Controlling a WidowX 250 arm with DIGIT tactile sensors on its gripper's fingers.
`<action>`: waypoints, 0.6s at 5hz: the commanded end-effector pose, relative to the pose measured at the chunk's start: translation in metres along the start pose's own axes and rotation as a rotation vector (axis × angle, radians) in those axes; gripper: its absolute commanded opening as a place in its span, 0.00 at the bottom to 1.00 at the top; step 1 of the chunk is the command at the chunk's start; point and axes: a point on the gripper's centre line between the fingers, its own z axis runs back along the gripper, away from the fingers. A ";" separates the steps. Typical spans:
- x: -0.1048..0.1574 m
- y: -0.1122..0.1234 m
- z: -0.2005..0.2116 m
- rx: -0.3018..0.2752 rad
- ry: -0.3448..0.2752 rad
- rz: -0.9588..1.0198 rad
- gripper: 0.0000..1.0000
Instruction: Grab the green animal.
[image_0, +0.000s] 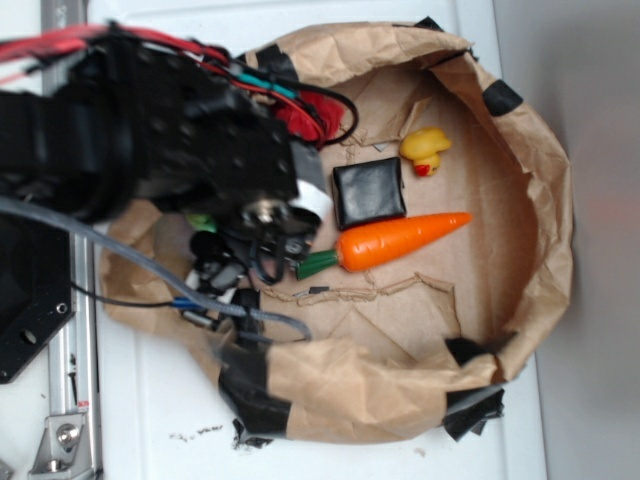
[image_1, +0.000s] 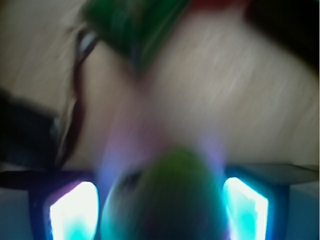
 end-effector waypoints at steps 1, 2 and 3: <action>-0.009 -0.012 -0.023 0.004 0.068 -0.059 0.98; -0.004 -0.003 -0.013 0.016 0.039 0.000 0.00; 0.005 0.007 0.013 0.027 -0.010 0.075 0.00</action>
